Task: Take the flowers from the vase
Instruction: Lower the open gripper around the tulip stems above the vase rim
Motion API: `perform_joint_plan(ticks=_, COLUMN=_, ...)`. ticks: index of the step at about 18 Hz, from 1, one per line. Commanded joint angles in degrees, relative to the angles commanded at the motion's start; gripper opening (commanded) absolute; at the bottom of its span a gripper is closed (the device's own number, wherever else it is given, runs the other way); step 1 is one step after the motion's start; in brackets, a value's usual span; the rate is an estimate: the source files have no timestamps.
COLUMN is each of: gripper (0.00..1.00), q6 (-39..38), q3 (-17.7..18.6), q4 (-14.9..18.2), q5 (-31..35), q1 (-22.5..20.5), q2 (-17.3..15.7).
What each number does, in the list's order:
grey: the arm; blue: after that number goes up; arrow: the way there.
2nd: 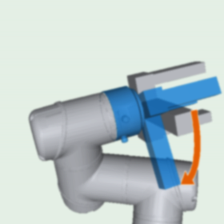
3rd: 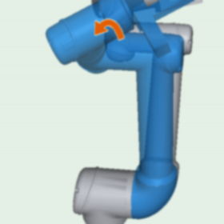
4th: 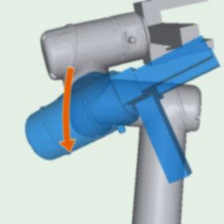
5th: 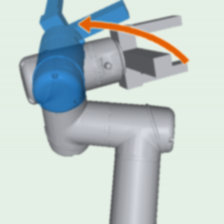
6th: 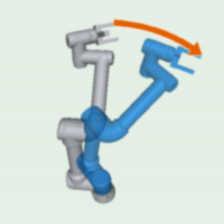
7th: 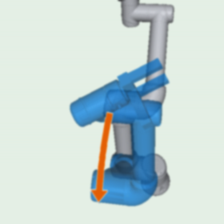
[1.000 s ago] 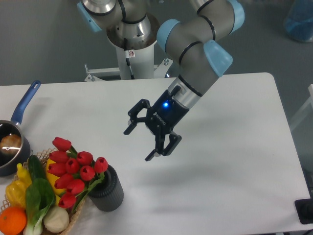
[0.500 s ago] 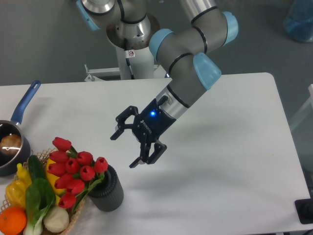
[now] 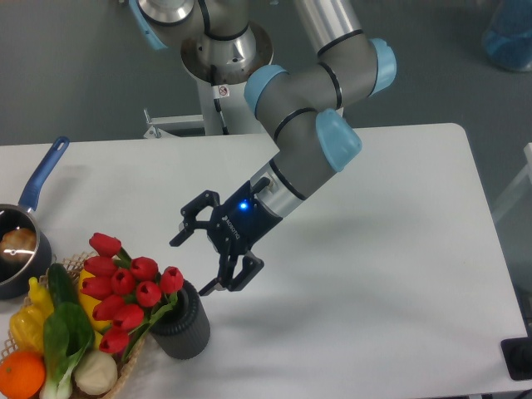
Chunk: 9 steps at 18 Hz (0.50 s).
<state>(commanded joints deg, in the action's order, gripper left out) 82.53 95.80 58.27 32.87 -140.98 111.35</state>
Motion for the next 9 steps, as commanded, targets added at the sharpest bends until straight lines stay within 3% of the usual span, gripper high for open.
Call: perform_joint_plan(ticks=9, gripper=1.00, q6=-1.5, q3=-1.4, q4=-2.0, q5=-0.2, q1=1.7, q2=2.0)
